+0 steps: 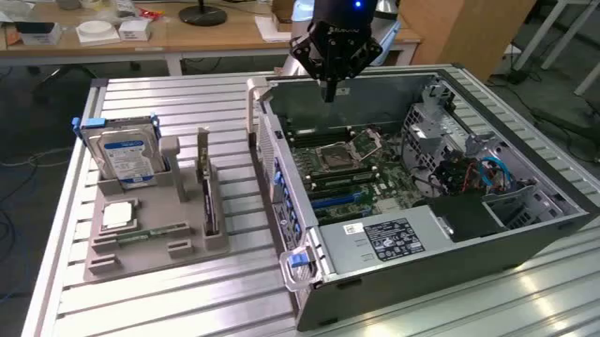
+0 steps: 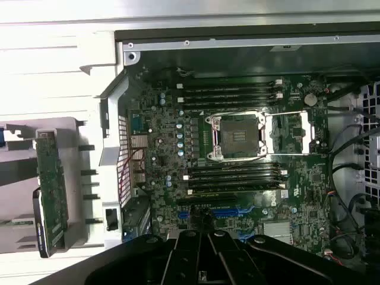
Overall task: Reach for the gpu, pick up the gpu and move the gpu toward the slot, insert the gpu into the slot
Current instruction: 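Reach for the gpu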
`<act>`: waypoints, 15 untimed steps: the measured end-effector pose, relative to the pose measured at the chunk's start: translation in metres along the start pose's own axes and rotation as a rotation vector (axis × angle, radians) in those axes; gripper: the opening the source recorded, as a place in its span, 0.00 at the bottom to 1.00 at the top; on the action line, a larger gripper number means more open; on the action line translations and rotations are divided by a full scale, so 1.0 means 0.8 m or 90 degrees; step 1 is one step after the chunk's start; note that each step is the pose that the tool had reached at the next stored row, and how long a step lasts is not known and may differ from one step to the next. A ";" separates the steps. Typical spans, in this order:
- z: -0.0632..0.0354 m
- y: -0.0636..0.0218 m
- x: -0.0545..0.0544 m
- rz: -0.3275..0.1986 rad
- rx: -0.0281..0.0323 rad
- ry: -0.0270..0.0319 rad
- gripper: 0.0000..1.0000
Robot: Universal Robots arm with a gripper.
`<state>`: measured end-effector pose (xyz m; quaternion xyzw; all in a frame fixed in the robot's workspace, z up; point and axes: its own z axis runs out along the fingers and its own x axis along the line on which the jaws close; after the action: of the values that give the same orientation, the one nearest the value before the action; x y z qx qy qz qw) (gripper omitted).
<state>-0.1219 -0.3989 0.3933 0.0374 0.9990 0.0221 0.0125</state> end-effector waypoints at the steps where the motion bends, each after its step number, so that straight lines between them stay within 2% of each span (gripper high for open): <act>1: 0.000 0.000 0.000 0.000 0.0000 0.0000 0.10; 7: 0.000 0.000 0.002 0.000 0.0001 0.0000 0.10; 15: -0.001 -0.002 0.029 0.000 -0.0001 0.0000 0.10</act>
<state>-0.1448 -0.3989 0.3933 0.0374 0.9990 0.0221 0.0125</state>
